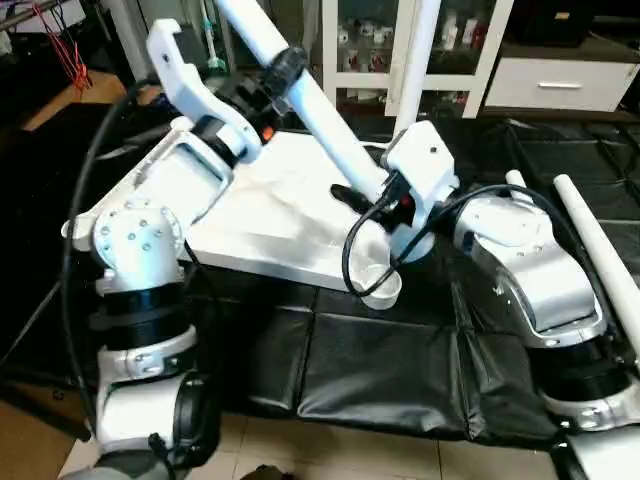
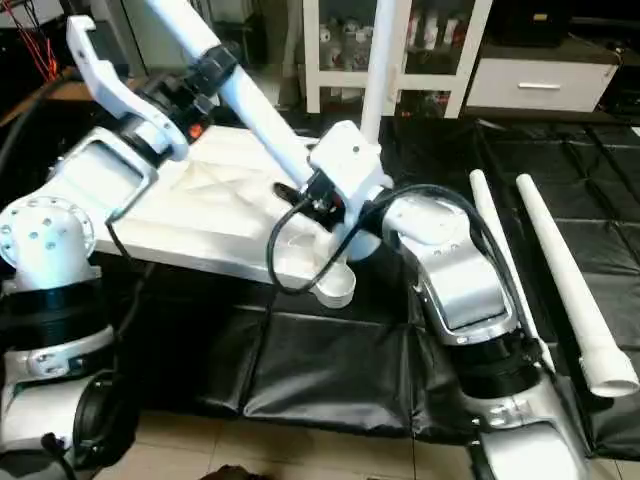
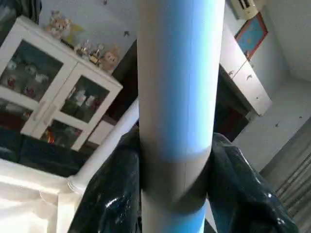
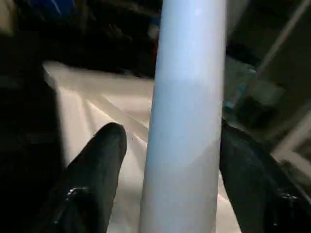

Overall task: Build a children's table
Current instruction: Pick table leg

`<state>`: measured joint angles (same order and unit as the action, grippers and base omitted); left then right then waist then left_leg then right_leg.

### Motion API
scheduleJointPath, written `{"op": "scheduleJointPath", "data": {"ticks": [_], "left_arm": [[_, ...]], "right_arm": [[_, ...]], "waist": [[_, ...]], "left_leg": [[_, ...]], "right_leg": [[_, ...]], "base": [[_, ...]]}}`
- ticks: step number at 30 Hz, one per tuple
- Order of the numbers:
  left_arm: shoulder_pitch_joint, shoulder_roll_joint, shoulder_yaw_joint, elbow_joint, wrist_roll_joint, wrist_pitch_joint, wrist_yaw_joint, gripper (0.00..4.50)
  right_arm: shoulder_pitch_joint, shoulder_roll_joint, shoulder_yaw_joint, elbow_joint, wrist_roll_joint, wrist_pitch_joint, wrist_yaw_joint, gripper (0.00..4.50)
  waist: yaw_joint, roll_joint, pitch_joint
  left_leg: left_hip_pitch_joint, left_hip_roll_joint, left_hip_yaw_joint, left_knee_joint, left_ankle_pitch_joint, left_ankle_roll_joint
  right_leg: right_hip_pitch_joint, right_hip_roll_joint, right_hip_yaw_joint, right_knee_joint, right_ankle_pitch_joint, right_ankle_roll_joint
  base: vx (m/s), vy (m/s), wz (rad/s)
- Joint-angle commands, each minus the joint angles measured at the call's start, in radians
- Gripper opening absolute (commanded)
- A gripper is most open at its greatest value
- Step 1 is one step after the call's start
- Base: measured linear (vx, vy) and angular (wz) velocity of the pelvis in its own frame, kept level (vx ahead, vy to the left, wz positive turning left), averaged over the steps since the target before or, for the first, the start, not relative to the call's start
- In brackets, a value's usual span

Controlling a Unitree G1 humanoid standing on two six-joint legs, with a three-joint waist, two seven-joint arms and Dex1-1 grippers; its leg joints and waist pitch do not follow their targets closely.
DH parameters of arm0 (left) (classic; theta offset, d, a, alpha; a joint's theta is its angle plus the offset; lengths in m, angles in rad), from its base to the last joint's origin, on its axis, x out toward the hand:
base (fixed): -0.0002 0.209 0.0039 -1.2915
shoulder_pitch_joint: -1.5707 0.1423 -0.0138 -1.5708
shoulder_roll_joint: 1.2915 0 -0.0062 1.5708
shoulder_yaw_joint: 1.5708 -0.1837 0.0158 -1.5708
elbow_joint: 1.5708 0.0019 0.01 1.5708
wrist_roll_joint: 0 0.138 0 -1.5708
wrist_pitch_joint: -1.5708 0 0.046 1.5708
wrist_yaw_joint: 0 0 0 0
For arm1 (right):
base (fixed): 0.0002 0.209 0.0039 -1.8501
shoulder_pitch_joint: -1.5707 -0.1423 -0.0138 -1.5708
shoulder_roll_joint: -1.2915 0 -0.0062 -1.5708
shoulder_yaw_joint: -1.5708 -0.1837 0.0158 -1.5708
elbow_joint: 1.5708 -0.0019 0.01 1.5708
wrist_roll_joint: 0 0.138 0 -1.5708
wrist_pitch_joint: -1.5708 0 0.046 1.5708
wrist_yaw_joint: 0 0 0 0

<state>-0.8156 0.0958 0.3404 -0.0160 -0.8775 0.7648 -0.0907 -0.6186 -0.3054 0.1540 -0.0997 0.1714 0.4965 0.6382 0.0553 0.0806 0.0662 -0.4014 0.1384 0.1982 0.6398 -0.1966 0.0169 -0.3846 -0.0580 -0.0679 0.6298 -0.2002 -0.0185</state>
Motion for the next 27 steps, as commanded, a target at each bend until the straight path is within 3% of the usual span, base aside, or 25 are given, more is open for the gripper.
{"op": "scheduleJointPath", "data": {"ticks": [1, 2, 3, 4, 7, 8, 10, 11, 13, 14, 17, 18, 19, 20, 21, 22, 23, 27], "left_arm": [[0.012, 0.014, -0.009, -0.008, 0.013, -0.012, -0.019, 1.62], [0.017, 0.027, -0.020, -0.013, 0.015, -0.006, -0.041, 1.62], [0.022, 0.051, -0.041, -0.017, 0.020, 0.006, -0.082, 1.62], [0.022, 0.058, -0.046, -0.018, 0.020, 0.009, -0.092, 1.62], [0.022, 0.104, -0.085, -0.023, 0.011, 0.037, -0.186, 1.62], [0.020, 0.117, -0.101, -0.027, 0.008, 0.045, -0.221, 1.61], [0.017, 0.130, -0.116, -0.028, 0.007, 0.053, -0.249, 1.61], [0.015, 0.146, -0.137, -0.027, 0.013, 0.059, -0.281, 1.61], [0.013, 0.157, -0.155, -0.029, 0.018, 0.057, -0.311, 1.61], [0.009, 0.158, -0.156, -0.030, 0.006, 0.064, -0.325, 1.61], [0.001, 0.166, -0.167, -0.038, -0.004, 0.064, -0.357, 1.61], [-0.012, 0.168, -0.165, -0.045, -0.023, 0.071, -0.375, 1.61], [-0.012, 0.168, -0.165, -0.045, -0.023, 0.071, -0.375, 1.61], [-0.034, 0.172, -0.164, -0.052, -0.049, 0.080, -0.412, 1.61], [-0.043, 0.173, -0.163, -0.053, -0.061, 0.087, -0.424, 1.61], [-0.050, 0.174, -0.163, -0.055, -0.067, 0.092, -0.429, 1.61], [-0.053, 0.176, -0.164, -0.055, -0.072, 0.095, -0.436, 1.61], [-0.062, 0.177, -0.167, -0.057, -0.092, 0.104, -0.477, 1.61]], "right_arm": [[0.003, 0.011, -0.031, -0.044, 0.074, 0.024, 0.030, 3.34], [0.008, 0.011, -0.053, -0.053, 0.112, 0.044, 0.049, 3.39], [0.012, 0.002, -0.094, -0.062, 0.182, 0.083, 0.093, 3.48], [0.012, -0.002, -0.106, -0.064, 0.207, 0.100, 0.108, 3.59], [0.004, -0.059, -0.182, -0.048, 0.346, 0.181, 0.230, 3.76], [0.000, -0.090, -0.196, -0.028, 0.369, 0.193, 0.277, 3.93], [-0.007, -0.117, -0.208, -0.006, 0.388, 0.208, 0.318, 4.11], [-0.022, -0.142, -0.229, 0.021, 0.430, 0.260, 0.357, 4.15], [-0.038, -0.161, -0.243, 0.050, 0.460, 0.296, 0.387, 4.23], [-0.050, -0.174, -0.243, 0.074, 0.461, 0.308, 0.403, 4.45], [-0.066, -0.201, -0.225, 0.110, 0.442, 0.313, 0.424, 4.49], [-0.080, -0.219, -0.186, 0.149, 0.377, 0.281, 0.416, 4.50], [-0.080, -0.219, -0.186, 0.149, 0.377, 0.281, 0.416, 4.50], [-0.098, -0.252, -0.132, 0.196, 0.315, 0.251, 0.414, 4.50], [-0.103, -0.262, -0.118, 0.206, 0.304, 0.253, 0.414, 4.50], [-0.103, -0.269, -0.112, 0.206, 0.308, 0.265, 0.421, 4.50], [-0.104, -0.273, -0.109, 0.204, 0.317, 0.280, 0.430, 4.50], [-0.092, -0.299, -0.083, 0.204, 0.357, 0.352, 0.494, 4.50]], "waist": [[-0.003, -0.002, -0.072], [-0.002, -0.002, -0.073], [0.000, 0.008, -0.073], [0.000, 0.008, -0.073], [0.000, -0.001, -0.074], [0.005, -0.009, -0.075], [0.007, -0.009, -0.074], [0.007, -0.017, -0.074], [0.010, -0.022, -0.074], [0.010, -0.025, -0.074], [0.010, -0.025, -0.075], [0.011, -0.025, -0.076], [0.009, -0.025, -0.077], [0.012, -0.030, -0.077], [0.011, -0.028, -0.078], [0.013, -0.024, -0.076], [0.012, -0.030, -0.075], [0.019, -0.026, -0.078]], "left_leg": [[0.034, 0.098, -0.062, -0.088, -0.222, -0.009], [0.037, 0.099, -0.062, -0.090, -0.222, -0.020], [0.037, 0.100, -0.064, -0.091, -0.231, -0.027], [0.037, 0.100, -0.064, -0.091, -0.231, -0.027], [0.038, 0.097, -0.060, -0.091, -0.234, -0.027], [0.035, 0.097, -0.058, -0.089, -0.206, -0.021], [0.033, 0.095, -0.057, -0.086, -0.190, -0.017], [0.032, 0.093, -0.055, -0.082, -0.179, -0.007], [0.030, 0.092, -0.055, -0.080, -0.161, 0.008], [0.028, 0.092, -0.055, -0.077, -0.141, 0.014], [0.029, 0.093, -0.053, -0.074, -0.121, 0.020], [0.029, 0.094, -0.053, -0.074, -0.120, 0.016], [0.029, 0.093, -0.053, -0.073, -0.112, 0.013], [0.028, 0.092, -0.052, -0.071, -0.106, 0.011], [0.031, 0.091, -0.049, -0.071, -0.099, 0.009], [0.030, 0.092, -0.050, -0.071, -0.106, 0.011], [0.029, 0.093, -0.050, -0.071, -0.111, 0.022], [0.030, 0.096, -0.051, -0.069, -0.091, 0.040]], "right_leg": [[0.032, -0.103, 0.065, -0.082, -0.205, -0.190], [0.030, -0.100, 0.064, -0.079, -0.189, -0.190], [0.031, -0.101, 0.064, -0.076, -0.186, -0.188], [0.031, -0.101, 0.064, -0.076, -0.186, -0.188], [0.034, -0.101, 0.064, -0.080, -0.172, -0.187], [0.037, -0.104, 0.064, -0.076, -0.166, -0.193], [0.036, -0.107, 0.064, -0.076, -0.179, -0.198], [0.038, -0.109, 0.065, -0.078, -0.193, -0.203], [0.040, -0.111, 0.065, -0.081, -0.208, -0.205], [0.039, -0.110, 0.062, -0.080, -0.224, -0.204], [0.035, -0.109, 0.061, -0.080, -0.226, -0.204], [0.034, -0.108, 0.060, -0.079, -0.227, -0.204], [0.035, -0.105, 0.058, -0.076, -0.217, -0.207], [0.035, -0.108, 0.058, -0.074, -0.207, -0.218], [0.034, -0.106, 0.059, -0.074, -0.200, -0.224], [0.033, -0.106, 0.060, -0.075, -0.197, -0.224], [0.036, -0.107, 0.061, -0.074, -0.193, -0.223], [0.039, -0.106, 0.060, -0.072, -0.165, -0.232]], "base": [[0.000, 0.000, 0.00], [0.000, 0.000, 0.00], [0.000, 0.000, 0.00], [0.000, 0.000, 0.00], [0.000, 0.000, 0.00], [0.000, 0.000, 0.00], [0.000, 0.000, 0.00], [0.000, 0.000, 0.00], [0.000, 0.000, 0.00], [0.000, 0.000, 0.00], [0.000, 0.000, 0.00], [0.000, 0.000, 0.00], [0.000, 0.000, 0.00], [0.000, 0.000, 0.00], [0.000, 0.000, 0.00], [0.000, 0.000, 0.00], [0.000, 0.000, 0.00], [0.000, 0.000, 0.00]]}}
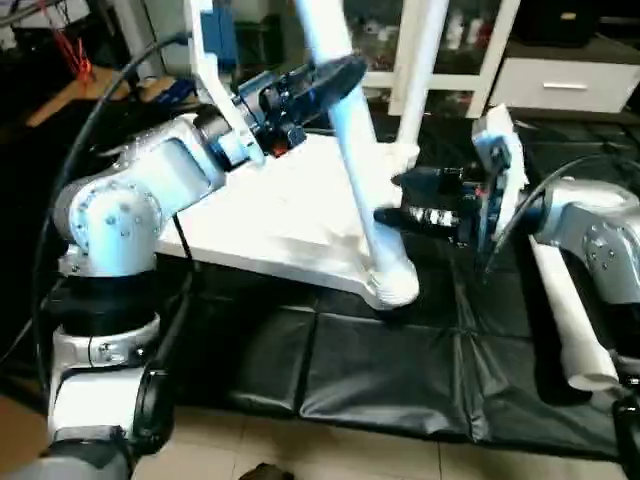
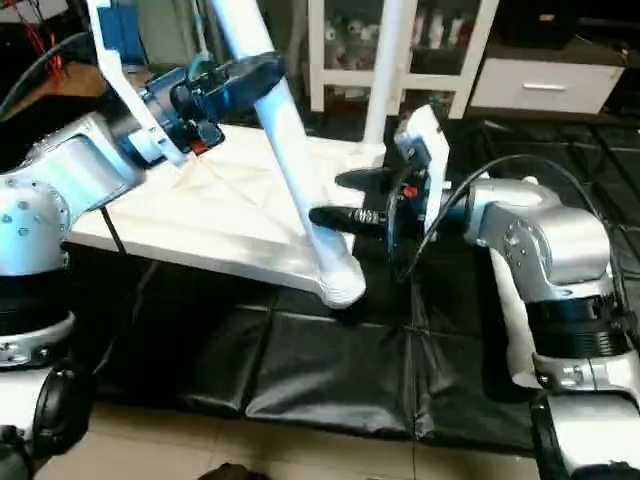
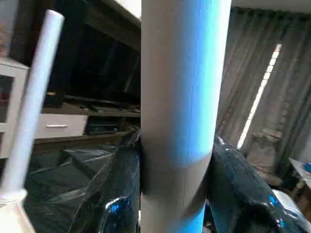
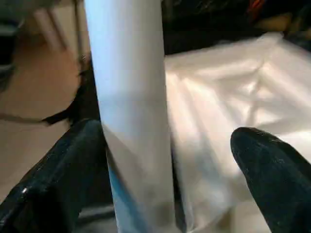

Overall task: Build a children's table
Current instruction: Pick table leg

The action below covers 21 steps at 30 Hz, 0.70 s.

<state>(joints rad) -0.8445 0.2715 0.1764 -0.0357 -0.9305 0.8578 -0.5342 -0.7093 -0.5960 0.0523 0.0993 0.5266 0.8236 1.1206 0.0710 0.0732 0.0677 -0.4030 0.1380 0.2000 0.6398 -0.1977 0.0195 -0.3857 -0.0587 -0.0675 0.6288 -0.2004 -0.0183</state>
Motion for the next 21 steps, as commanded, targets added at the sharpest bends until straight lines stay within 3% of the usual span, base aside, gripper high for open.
{"op": "scheduleJointPath", "data": {"ticks": [1, 3, 6, 9, 15, 21], "left_arm": [[-0.033, -0.001, -0.002, -0.037, -0.043, 0.013, -0.037, 1.61], [-0.035, -0.002, -0.008, -0.038, -0.055, 0.023, -0.049, 1.61], [-0.032, 0.008, -0.028, -0.043, -0.045, 0.031, -0.068, 1.61], [-0.033, 0.018, -0.045, -0.040, -0.032, 0.037, -0.089, 1.61], [-0.048, 0.027, -0.050, -0.033, -0.035, 0.044, -0.117, 1.61], [-0.048, 0.030, -0.068, -0.029, -0.017, 0.041, -0.133, 1.61]], "right_arm": [[-0.001, -0.009, 0.021, 0.010, -0.001, 0.025, 0.014, 4.50], [-0.001, -0.008, 0.024, 0.022, 0.009, 0.025, 0.038, 4.50], [0.000, -0.016, 0.022, 0.018, 0.040, 0.046, 0.077, 4.50], [0.008, -0.044, 0.031, 0.002, 0.064, 0.067, 0.131, 4.50], [0.052, -0.102, 0.093, -0.056, 0.037, 0.042, 0.201, 4.50], [0.073, -0.109, 0.129, -0.072, 0.014, 0.013, 0.214, 4.50]], "waist": [[0.004, -0.019, -0.079], [0.005, -0.022, -0.078], [0.010, -0.017, -0.078], [0.016, -0.017, -0.080], [0.023, -0.019, -0.081], [0.019, -0.017, -0.079]], "left_leg": [[0.030, 0.096, -0.052, -0.069, -0.091, 0.038], [0.031, 0.096, -0.051, -0.069, -0.106, 0.034], [0.033, 0.098, -0.053, -0.070, -0.117, 0.027], [0.035, 0.099, -0.052, -0.070, -0.108, 0.028], [0.032, 0.101, -0.053, -0.068, -0.093, 0.034], [0.033, 0.100, -0.053, -0.069, -0.117, 0.024]], "right_leg": [[0.039, -0.105, 0.059, -0.070, -0.163, -0.235], [0.039, -0.107, 0.060, -0.072, -0.181, -0.239], [0.038, -0.107, 0.060, -0.074, -0.210, -0.231], [0.037, -0.105, 0.060, -0.072, -0.189, -0.228], [0.040, -0.107, 0.060, -0.069, -0.164, -0.231], [0.037, -0.107, 0.061, -0.074, -0.211, -0.226]], "base": [[0.000, 0.000, 0.00], [0.000, 0.000, 0.00], [0.000, 0.000, 0.00], [0.000, 0.000, 0.00], [0.000, 0.000, 0.00], [0.000, 0.000, 0.00]]}}
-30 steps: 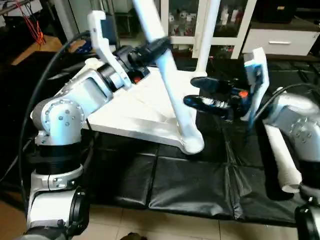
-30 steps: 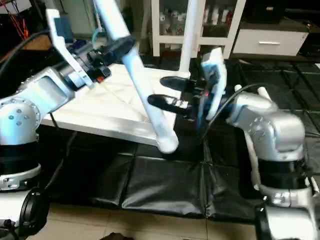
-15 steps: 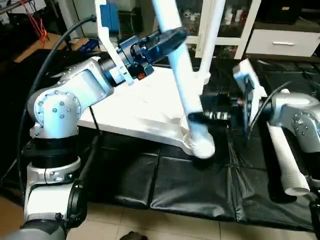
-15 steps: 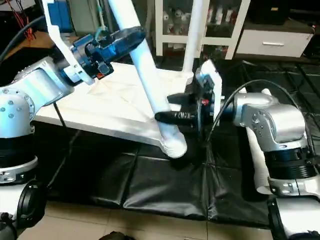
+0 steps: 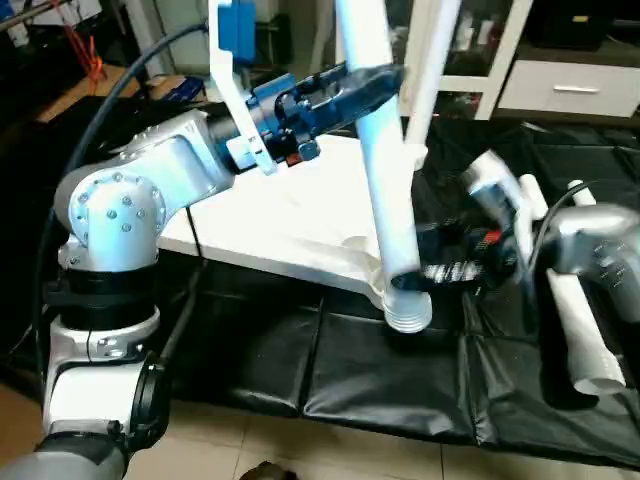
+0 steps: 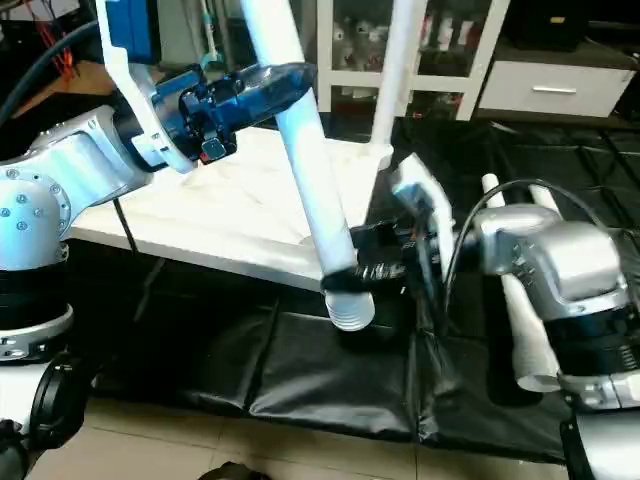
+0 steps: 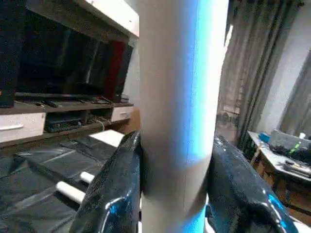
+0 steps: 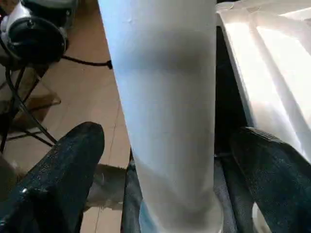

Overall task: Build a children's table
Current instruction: Pick table leg

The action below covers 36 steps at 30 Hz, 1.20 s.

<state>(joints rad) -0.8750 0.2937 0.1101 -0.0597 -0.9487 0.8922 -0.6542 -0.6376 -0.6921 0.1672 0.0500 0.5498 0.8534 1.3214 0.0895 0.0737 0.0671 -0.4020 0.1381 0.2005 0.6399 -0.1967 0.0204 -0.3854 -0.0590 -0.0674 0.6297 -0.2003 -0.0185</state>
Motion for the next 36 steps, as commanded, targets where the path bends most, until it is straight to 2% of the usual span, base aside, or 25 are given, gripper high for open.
{"op": "scheduleJointPath", "data": {"ticks": [1, 10, 20, 23, 26, 33, 36], "left_arm": [[-0.019, 0.010, -0.009, 0.002, 0.007, 0.006, -0.022, 1.61], [-0.022, 0.013, -0.023, -0.006, 0.006, 0.012, -0.041, 1.61], [-0.021, 0.017, -0.027, -0.010, 0.013, 0.012, -0.044, 1.61], [-0.023, 0.018, -0.027, -0.009, 0.013, 0.011, -0.044, 1.61], [-0.025, 0.018, -0.027, -0.009, 0.013, 0.011, -0.043, 1.61], [-0.029, 0.010, -0.026, -0.001, 0.015, 0.007, -0.036, 1.61], [-0.031, 0.009, -0.026, 0.000, 0.016, 0.006, -0.036, 1.61]], "right_arm": [[0.010, -0.017, 0.022, -0.032, -0.016, -0.035, 0.022, 4.50], [0.017, 0.017, 0.016, -0.029, -0.014, -0.049, -0.005, 4.50], [0.030, 0.022, 0.048, -0.023, -0.049, -0.083, -0.014, 3.51], [0.034, 0.027, 0.053, -0.019, -0.052, -0.087, -0.018, 3.25], [0.033, 0.033, 0.056, -0.013, -0.052, -0.090, -0.023, 3.16], [0.047, 0.041, 0.057, -0.030, -0.053, -0.086, -0.024, 2.47], [0.050, 0.045, 0.058, -0.033, -0.050, -0.083, -0.025, 2.37]], "waist": [[0.001, -0.017, -0.079], [0.001, -0.016, -0.082], [0.001, -0.020, -0.082], [0.002, -0.018, -0.083], [0.001, -0.016, -0.082], [0.002, -0.016, -0.083], [0.001, -0.016, -0.083]], "left_leg": [[0.032, 0.100, -0.055, -0.069, -0.118, 0.023], [0.031, 0.099, -0.054, -0.067, -0.098, 0.037], [0.029, 0.099, -0.054, -0.066, -0.092, 0.036], [0.030, 0.099, -0.054, -0.065, -0.087, 0.042], [0.031, 0.099, -0.054, -0.066, -0.093, 0.041], [0.030, 0.099, -0.054, -0.066, -0.093, 0.038], [0.031, 0.099, -0.054, -0.066, -0.098, 0.037]], "right_leg": [[0.038, -0.107, 0.060, -0.075, -0.207, -0.227], [0.039, -0.105, 0.059, -0.069, -0.164, -0.240], [0.040, -0.106, 0.059, -0.068, -0.165, -0.239], [0.040, -0.107, 0.059, -0.068, -0.159, -0.240], [0.039, -0.105, 0.058, -0.067, -0.160, -0.242], [0.040, -0.105, 0.059, -0.067, -0.149, -0.243], [0.040, -0.106, 0.059, -0.067, -0.150, -0.244]], "base": [[0.000, 0.000, 0.00], [0.000, 0.000, 0.00], [0.000, 0.000, 0.00], [0.000, 0.000, 0.00], [0.000, 0.000, 0.00], [0.000, 0.000, 0.00], [0.000, 0.000, 0.00]]}}
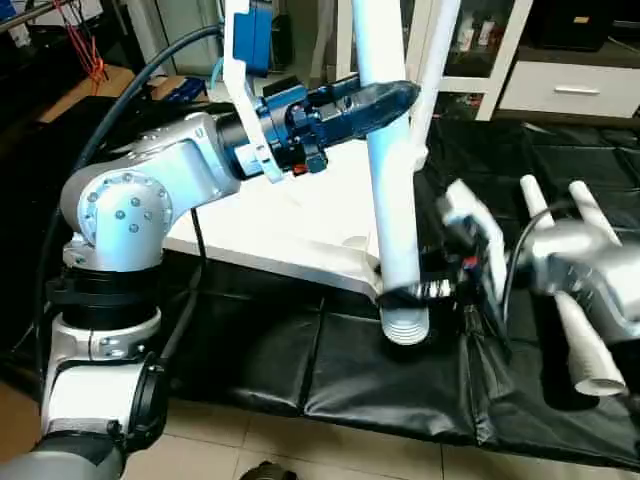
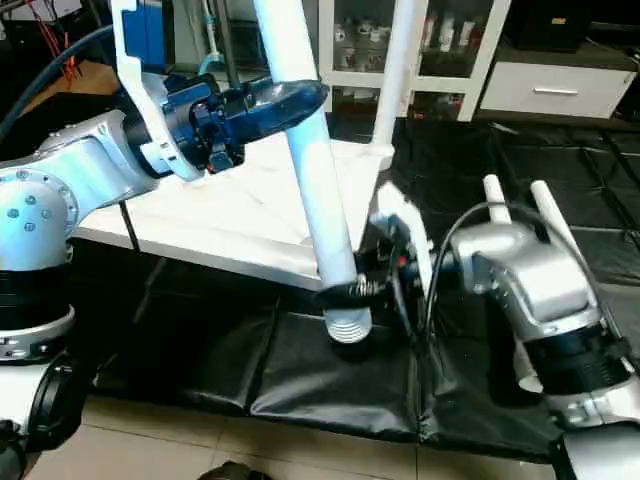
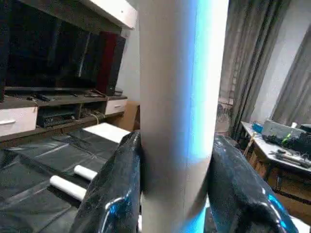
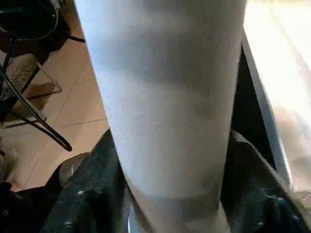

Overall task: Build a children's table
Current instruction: Pick table leg

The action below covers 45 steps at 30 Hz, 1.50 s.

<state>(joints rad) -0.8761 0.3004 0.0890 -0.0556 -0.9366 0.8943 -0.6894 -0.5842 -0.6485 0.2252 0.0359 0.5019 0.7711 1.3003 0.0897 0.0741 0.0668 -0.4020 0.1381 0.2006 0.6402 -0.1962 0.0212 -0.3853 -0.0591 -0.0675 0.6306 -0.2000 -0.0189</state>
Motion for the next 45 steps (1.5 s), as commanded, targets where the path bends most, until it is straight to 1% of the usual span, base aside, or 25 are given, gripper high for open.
{"op": "scheduleJointPath", "data": {"ticks": [1, 4, 13, 14, 15, 19, 23, 25, 26, 28, 30, 31, 32, 33, 34, 35, 36, 37, 39, 40, 41, 42, 43, 44, 45], "left_arm": [[-0.030, 0.002, -0.005, -0.004, 0.004, 0.003, 0.000, 1.61], [-0.031, 0.003, -0.004, -0.003, 0.004, 0.004, -0.002, 1.61], [-0.033, 0.014, -0.016, 0.001, 0.032, 0.002, 0.006, 1.61], [-0.035, 0.015, -0.018, 0.006, 0.046, -0.001, 0.019, 2.17], [-0.035, 0.015, -0.018, 0.006, 0.046, -0.001, 0.019, 2.17], [-0.039, 0.011, 0.019, 0.035, 0.021, 0.018, 0.047, 2.51], [-0.015, 0.020, 0.049, 0.020, -0.005, 0.032, 0.061, 2.96], [-0.012, 0.019, 0.055, 0.020, -0.006, 0.033, 0.065, 3.03], [-0.009, 0.020, 0.062, 0.022, -0.003, 0.028, 0.066, 3.03], [-0.008, 0.020, 0.065, 0.023, -0.001, 0.025, 0.067, 3.30], [0.007, 0.031, 0.087, 0.032, 0.017, -0.018, 0.062, 3.44], [0.021, 0.042, 0.082, 0.035, 0.051, -0.054, 0.052, 3.46], [0.032, 0.050, 0.073, 0.038, 0.080, -0.080, 0.045, 3.51], [0.073, 0.084, 0.008, 0.060, 0.200, -0.180, 0.013, 3.62], [0.073, 0.084, 0.008, 0.060, 0.200, -0.180, 0.013, 3.76], [0.093, 0.103, -0.031, 0.074, 0.262, -0.232, -0.003, 3.76], [0.120, 0.119, -0.076, 0.103, 0.320, -0.273, -0.011, 3.87], [0.120, 0.119, -0.076, 0.103, 0.320, -0.273, -0.011, 3.87], [0.170, 0.151, -0.195, 0.172, 0.448, -0.370, -0.024, 3.87], [0.170, 0.151, -0.195, 0.172, 0.448, -0.370, -0.024, 3.87], [0.199, 0.198, -0.417, 0.298, 0.661, -0.516, -0.016, 3.87], [0.199, 0.198, -0.417, 0.298, 0.661, -0.516, -0.016, 3.87], [0.208, 0.193, -0.491, 0.372, 0.724, -0.578, -0.027, 3.87], [0.210, 0.165, -0.519, 0.443, 0.758, -0.628, -0.039, 3.87], [0.210, 0.159, -0.519, 0.452, 0.760, -0.634, -0.042, 3.87]], "right_arm": [[-0.003, 0.001, 0.000, -0.019, -0.003, -0.001, -0.004, 2.37], [0.000, 0.005, 0.003, -0.019, -0.004, -0.002, -0.007, 2.08], [-0.005, 0.019, -0.003, -0.004, -0.008, -0.010, -0.026, 2.00], [-0.005, 0.022, -0.005, -0.002, -0.008, -0.011, -0.029, 1.99], [-0.005, 0.022, -0.005, -0.002, -0.008, -0.011, -0.029, 1.99], [-0.013, 0.054, -0.037, 0.020, -0.013, -0.024, -0.084, 1.97], [-0.051, 0.128, -0.124, 0.077, -0.001, -0.041, -0.209, 1.94], [-0.055, 0.136, -0.135, 0.082, 0.000, -0.043, -0.224, 1.94], [-0.060, 0.145, -0.146, 0.092, -0.005, -0.056, -0.249, 1.94], [-0.062, 0.150, -0.150, 0.097, -0.009, -0.063, -0.261, 1.93], [-0.097, 0.187, -0.200, 0.170, -0.055, -0.124, -0.404, 1.93], [-0.107, 0.196, -0.216, 0.194, -0.082, -0.150, -0.466, 1.93], [-0.111, 0.201, -0.226, 0.205, -0.098, -0.165, -0.501, 1.93], [-0.109, 0.206, -0.239, 0.221, -0.144, -0.204, -0.583, 1.92], [-0.109, 0.206, -0.239, 0.221, -0.144, -0.204, -0.583, 1.91], [-0.107, 0.207, -0.243, 0.228, -0.165, -0.223, -0.621, 1.91], [-0.094, 0.209, -0.251, 0.221, -0.182, -0.240, -0.653, 1.91], [-0.094, 0.209, -0.251, 0.221, -0.182, -0.240, -0.653, 1.91], [-0.051, 0.206, -0.256, 0.175, -0.217, -0.252, -0.698, 1.91], [-0.051, 0.206, -0.256, 0.175, -0.217, -0.252, -0.698, 1.91], [0.002, 0.223, -0.276, 0.111, -0.224, -0.234, -0.749, 1.91], [0.002, 0.223, -0.276, 0.111, -0.224, -0.234, -0.749, 1.91], [0.029, 0.239, -0.281, 0.072, -0.218, -0.221, -0.764, 1.91], [0.051, 0.256, -0.279, 0.038, -0.209, -0.212, -0.777, 1.91], [0.055, 0.258, -0.279, 0.033, -0.207, -0.211, -0.779, 1.91]], "waist": [[0.001, -0.016, -0.082], [0.001, -0.015, -0.082], [0.001, -0.014, -0.082], [0.001, -0.014, -0.082], [0.000, -0.014, -0.082], [0.000, -0.014, -0.084], [-0.003, -0.013, -0.084], [-0.002, -0.012, -0.085], [-0.001, -0.006, -0.085], [0.000, -0.008, -0.085], [-0.004, 0.008, -0.085], [-0.012, 0.008, -0.084], [-0.016, 0.000, -0.082], [-0.011, 0.011, -0.083], [-0.017, 0.008, -0.081], [-0.015, 0.007, -0.084], [-0.021, 0.010, -0.084], [-0.020, 0.012, -0.086], [-0.021, 0.018, -0.086], [-0.025, 0.015, -0.088], [-0.025, 0.021, -0.088], [-0.025, 0.026, -0.084], [-0.034, 0.040, -0.091], [-0.042, 0.033, -0.089], [-0.048, 0.034, -0.093]], "left_leg": [[0.031, 0.099, -0.054, -0.066, -0.101, 0.036], [0.031, 0.099, -0.054, -0.066, -0.102, 0.032], [0.032, 0.100, -0.055, -0.067, -0.103, 0.032], [0.032, 0.100, -0.055, -0.067, -0.109, 0.030], [0.033, 0.100, -0.055, -0.067, -0.110, 0.029], [0.033, 0.097, -0.054, -0.066, -0.100, 0.027], [0.033, 0.097, -0.054, -0.067, -0.102, 0.018], [0.034, 0.097, -0.055, -0.068, -0.096, 0.014], [0.034, 0.098, -0.055, -0.068, -0.097, 0.010], [0.037, 0.096, -0.052, -0.069, -0.111, 0.003], [0.034, 0.096, -0.056, -0.071, -0.112, -0.010], [0.038, 0.094, -0.055, -0.074, -0.135, -0.030], [0.036, 0.093, -0.054, -0.077, -0.151, -0.038], [0.040, 0.093, -0.057, -0.075, -0.154, -0.036], [0.037, 0.093, -0.055, -0.076, -0.154, -0.039], [0.039, 0.092, -0.055, -0.076, -0.146, -0.036], [0.039, 0.091, -0.052, -0.075, -0.145, -0.038], [0.039, 0.091, -0.053, -0.075, -0.143, -0.034], [0.040, 0.095, -0.055, -0.078, -0.140, -0.032], [0.041, 0.095, -0.055, -0.079, -0.142, -0.032], [0.041, 0.095, -0.055, -0.079, -0.144, -0.031], [0.039, 0.094, -0.059, -0.081, -0.149, -0.020], [0.040, 0.090, -0.058, -0.079, -0.152, -0.030], [0.039, 0.091, -0.058, -0.079, -0.153, -0.021], [0.034, 0.090, -0.059, -0.079, -0.146, -0.017]], "right_leg": [[0.040, -0.105, 0.059, -0.068, -0.157, -0.241], [0.040, -0.106, 0.059, -0.069, -0.162, -0.240], [0.040, -0.105, 0.059, -0.068, -0.154, -0.241], [0.039, -0.105, 0.059, -0.068, -0.159, -0.241], [0.039, -0.105, 0.059, -0.068, -0.161, -0.241], [0.038, -0.106, 0.059, -0.068, -0.156, -0.242], [0.037, -0.104, 0.058, -0.065, -0.139, -0.247], [0.037, -0.105, 0.058, -0.064, -0.132, -0.246], [0.036, -0.106, 0.058, -0.063, -0.133, -0.247], [0.035, -0.102, 0.058, -0.066, -0.135, -0.245], [0.034, -0.104, 0.056, -0.063, -0.125, -0.242], [0.029, -0.098, 0.054, -0.067, -0.140, -0.236], [0.035, -0.099, 0.056, -0.070, -0.154, -0.226], [0.032, -0.103, 0.059, -0.077, -0.168, -0.213], [0.033, -0.100, 0.059, -0.075, -0.173, -0.202], [0.034, -0.101, 0.058, -0.076, -0.172, -0.191], [0.034, -0.099, 0.059, -0.071, -0.167, -0.192], [0.035, -0.099, 0.058, -0.073, -0.167, -0.185], [0.032, -0.098, 0.058, -0.074, -0.145, -0.186], [0.034, -0.096, 0.057, -0.068, -0.123, -0.188], [0.033, -0.098, 0.057, -0.072, -0.110, -0.192], [0.031, -0.093, 0.060, -0.081, -0.122, -0.171], [0.037, -0.098, 0.057, -0.065, -0.099, -0.172], [0.038, -0.098, 0.059, -0.075, -0.089, -0.168], [0.045, -0.102, 0.058, -0.070, -0.074, -0.181]], "base": [[0.000, 0.000, 0.00], [0.000, 0.000, 0.00], [0.000, 0.000, 0.00], [0.000, 0.000, 0.00], [0.000, 0.000, 0.00], [0.000, 0.000, 0.00], [0.000, 0.000, 0.00], [0.000, 0.000, 0.00], [0.000, 0.000, 0.00], [0.000, 0.000, 0.00], [0.000, 0.000, 0.00], [0.000, 0.000, 0.00], [0.000, 0.000, 0.00], [0.000, 0.000, 0.00], [0.000, 0.000, 0.00], [0.000, 0.000, 0.00], [0.000, 0.000, 0.00], [0.000, 0.000, 0.00], [0.000, 0.000, 0.00], [0.000, 0.000, 0.00], [0.000, 0.000, 0.00], [0.000, 0.000, 0.00], [0.000, 0.000, 0.00], [0.000, 0.000, 0.00], [0.000, 0.000, 0.00]]}}
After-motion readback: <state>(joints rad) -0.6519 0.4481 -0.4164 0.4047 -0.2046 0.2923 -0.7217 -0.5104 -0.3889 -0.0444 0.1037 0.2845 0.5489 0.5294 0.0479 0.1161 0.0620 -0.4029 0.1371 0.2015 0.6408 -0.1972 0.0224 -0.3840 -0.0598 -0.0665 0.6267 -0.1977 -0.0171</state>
